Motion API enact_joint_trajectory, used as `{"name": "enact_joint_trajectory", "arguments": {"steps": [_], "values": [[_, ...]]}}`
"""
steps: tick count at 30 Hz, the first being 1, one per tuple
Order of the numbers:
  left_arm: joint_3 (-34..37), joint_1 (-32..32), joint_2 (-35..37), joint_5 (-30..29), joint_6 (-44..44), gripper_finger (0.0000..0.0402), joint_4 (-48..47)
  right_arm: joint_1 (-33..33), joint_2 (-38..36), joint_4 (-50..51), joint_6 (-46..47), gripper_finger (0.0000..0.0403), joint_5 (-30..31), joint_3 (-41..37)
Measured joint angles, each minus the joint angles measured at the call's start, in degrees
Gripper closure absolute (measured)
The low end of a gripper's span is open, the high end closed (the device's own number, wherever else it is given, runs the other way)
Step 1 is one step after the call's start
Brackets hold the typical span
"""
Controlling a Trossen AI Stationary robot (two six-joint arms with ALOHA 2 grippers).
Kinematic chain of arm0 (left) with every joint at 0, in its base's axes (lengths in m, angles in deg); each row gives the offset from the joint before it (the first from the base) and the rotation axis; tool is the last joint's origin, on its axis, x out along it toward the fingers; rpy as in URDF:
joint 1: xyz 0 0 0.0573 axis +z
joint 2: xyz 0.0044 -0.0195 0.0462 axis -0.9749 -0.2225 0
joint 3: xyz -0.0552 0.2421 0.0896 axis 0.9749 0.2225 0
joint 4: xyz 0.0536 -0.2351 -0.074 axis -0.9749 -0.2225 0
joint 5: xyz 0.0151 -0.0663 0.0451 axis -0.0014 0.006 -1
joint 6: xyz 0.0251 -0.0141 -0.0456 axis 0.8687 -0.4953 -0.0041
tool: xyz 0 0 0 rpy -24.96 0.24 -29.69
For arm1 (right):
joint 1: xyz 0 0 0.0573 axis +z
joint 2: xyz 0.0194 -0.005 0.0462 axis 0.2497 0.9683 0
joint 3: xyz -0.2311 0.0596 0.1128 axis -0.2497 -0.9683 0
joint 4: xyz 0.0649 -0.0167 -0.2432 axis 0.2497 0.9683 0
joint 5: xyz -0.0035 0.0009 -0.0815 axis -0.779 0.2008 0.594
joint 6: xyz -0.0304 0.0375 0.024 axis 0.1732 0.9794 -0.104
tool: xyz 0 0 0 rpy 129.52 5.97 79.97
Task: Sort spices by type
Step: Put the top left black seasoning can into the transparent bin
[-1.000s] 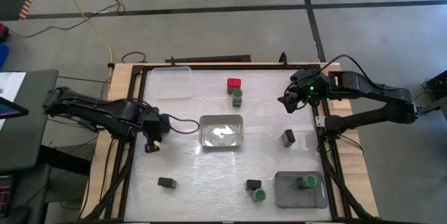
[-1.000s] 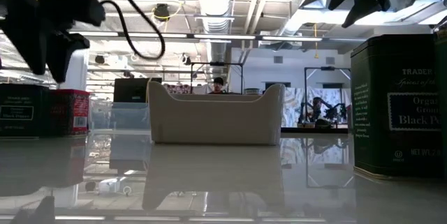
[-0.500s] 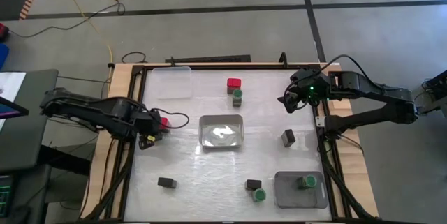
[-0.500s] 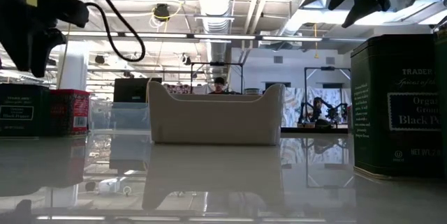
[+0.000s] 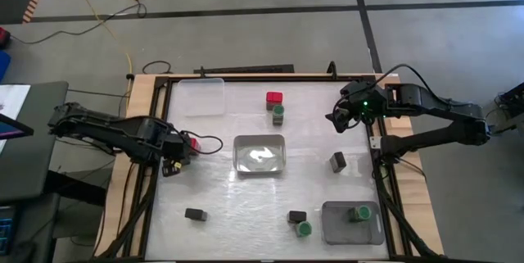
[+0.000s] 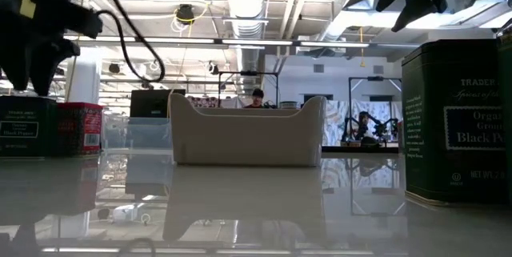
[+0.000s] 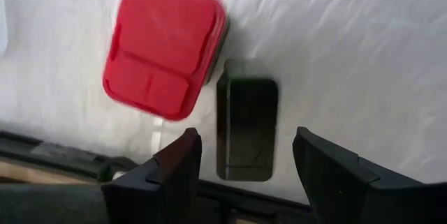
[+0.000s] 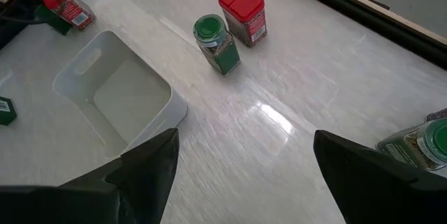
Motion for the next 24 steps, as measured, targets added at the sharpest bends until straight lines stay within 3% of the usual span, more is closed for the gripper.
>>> {"name": "enact_joint_trajectory", "arguments": {"steps": [8, 20, 24], "values": [[4.65, 0.02, -0.09, 1.08, -1.95, 0.0187, 4.59, 0.00, 0.00, 0.02, 0.01, 0.0046, 0.00, 0.00], [4.81, 0.00, -0.08, 1.19, -1.88, 0.0188, 4.79, 0.00, 0.00, 0.02, -1.04, 0.0046, 0.00, 0.00], [4.81, 0.00, -0.08, 1.78, -2.45, 0.0208, 4.77, 0.00, -0.02, 0.02, -1.31, 0.0046, 0.00, 0.00]]}}
